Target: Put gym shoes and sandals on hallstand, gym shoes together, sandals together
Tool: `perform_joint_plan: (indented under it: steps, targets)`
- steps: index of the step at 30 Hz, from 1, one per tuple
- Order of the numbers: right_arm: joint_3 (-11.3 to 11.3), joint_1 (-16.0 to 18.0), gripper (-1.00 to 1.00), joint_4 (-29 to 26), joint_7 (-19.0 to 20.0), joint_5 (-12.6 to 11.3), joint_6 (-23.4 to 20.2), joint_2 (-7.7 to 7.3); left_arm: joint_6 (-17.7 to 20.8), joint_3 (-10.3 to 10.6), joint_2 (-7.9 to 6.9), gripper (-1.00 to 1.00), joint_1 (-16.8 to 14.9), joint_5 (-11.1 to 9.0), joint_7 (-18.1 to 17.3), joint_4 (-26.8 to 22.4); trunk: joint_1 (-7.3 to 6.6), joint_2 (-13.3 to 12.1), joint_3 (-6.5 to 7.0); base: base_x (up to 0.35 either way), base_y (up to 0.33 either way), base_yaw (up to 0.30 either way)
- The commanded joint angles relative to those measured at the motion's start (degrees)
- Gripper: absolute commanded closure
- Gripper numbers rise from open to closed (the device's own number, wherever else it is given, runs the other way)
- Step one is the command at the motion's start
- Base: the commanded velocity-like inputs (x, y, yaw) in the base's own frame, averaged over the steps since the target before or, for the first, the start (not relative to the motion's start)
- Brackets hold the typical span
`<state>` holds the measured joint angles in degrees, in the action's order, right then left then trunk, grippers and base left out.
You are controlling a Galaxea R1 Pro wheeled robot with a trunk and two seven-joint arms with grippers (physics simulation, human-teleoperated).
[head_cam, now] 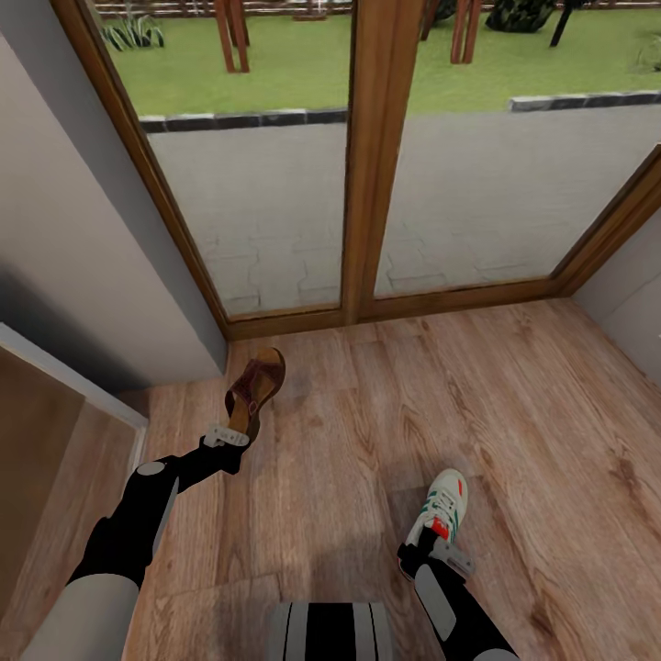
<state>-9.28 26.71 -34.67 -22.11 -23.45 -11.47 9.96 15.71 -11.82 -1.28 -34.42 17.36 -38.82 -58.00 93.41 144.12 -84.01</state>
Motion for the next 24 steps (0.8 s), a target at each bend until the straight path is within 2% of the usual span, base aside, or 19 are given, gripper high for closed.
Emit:
perform_joint_plan:
  steps: [1,22,24]
  targets:
    - [-0.2,0.0,-1.00,-0.1,-0.2,-0.4,-0.2,0.04,0.3,-0.1,0.04,1.00,0.0,0.2,-0.3,-0.1,-0.01,0.0,-0.04,0.000,0.000,0.000]
    - [-0.2,0.0,-1.00,-0.1,-0.2,-0.4,-0.2,0.04,0.3,-0.1,0.05,1.00,0.0,0.2,-0.3,-0.1,-0.01,0.0,-0.05,0.000,0.000,0.000]
    - [-0.2,0.0,-1.00,-0.1,-0.2,-0.4,-0.2,0.04,0.3,-0.1,0.05,1.00,0.0,0.2,-0.3,-0.1,0.04,0.0,-0.49,0.000,0.000,0.000]
